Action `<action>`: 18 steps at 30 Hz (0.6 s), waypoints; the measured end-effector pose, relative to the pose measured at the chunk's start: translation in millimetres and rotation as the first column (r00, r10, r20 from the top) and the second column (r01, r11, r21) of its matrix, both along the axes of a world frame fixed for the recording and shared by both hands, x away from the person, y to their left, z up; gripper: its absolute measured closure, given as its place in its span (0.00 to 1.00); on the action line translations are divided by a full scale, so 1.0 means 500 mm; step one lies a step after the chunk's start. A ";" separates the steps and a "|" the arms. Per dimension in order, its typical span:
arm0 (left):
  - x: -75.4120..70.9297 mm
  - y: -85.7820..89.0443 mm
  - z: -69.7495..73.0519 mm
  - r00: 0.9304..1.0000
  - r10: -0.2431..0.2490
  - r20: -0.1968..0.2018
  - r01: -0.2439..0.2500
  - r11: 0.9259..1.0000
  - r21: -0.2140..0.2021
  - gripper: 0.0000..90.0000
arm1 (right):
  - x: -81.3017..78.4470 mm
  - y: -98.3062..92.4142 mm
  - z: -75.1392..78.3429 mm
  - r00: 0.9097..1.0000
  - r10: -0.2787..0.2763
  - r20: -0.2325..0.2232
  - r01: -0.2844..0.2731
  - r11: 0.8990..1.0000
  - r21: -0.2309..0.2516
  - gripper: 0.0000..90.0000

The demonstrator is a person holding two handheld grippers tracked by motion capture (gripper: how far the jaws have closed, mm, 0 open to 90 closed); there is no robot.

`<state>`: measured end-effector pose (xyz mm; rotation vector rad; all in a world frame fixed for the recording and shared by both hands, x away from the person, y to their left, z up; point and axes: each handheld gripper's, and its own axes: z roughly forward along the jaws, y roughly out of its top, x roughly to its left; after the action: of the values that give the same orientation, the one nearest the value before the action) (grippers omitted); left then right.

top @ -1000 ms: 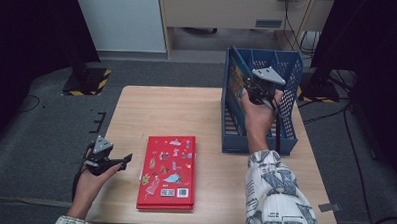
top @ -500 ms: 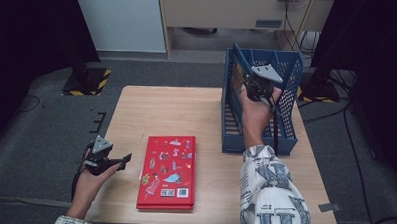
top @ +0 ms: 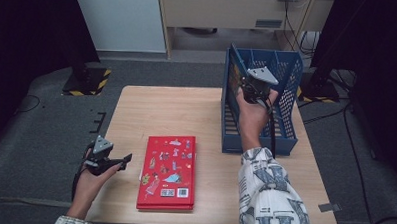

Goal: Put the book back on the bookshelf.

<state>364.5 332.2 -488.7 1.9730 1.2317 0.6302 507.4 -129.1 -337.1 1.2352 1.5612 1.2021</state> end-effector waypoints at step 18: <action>0.000 -0.002 0.000 1.000 -0.001 0.002 0.001 1.000 -0.005 0.14 | -0.002 0.012 0.000 1.000 0.018 -0.006 -0.018 1.000 -0.004 0.89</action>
<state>364.7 331.4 -488.7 1.9684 1.2296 0.6276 506.5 -123.2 -337.3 1.2256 1.5816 1.2071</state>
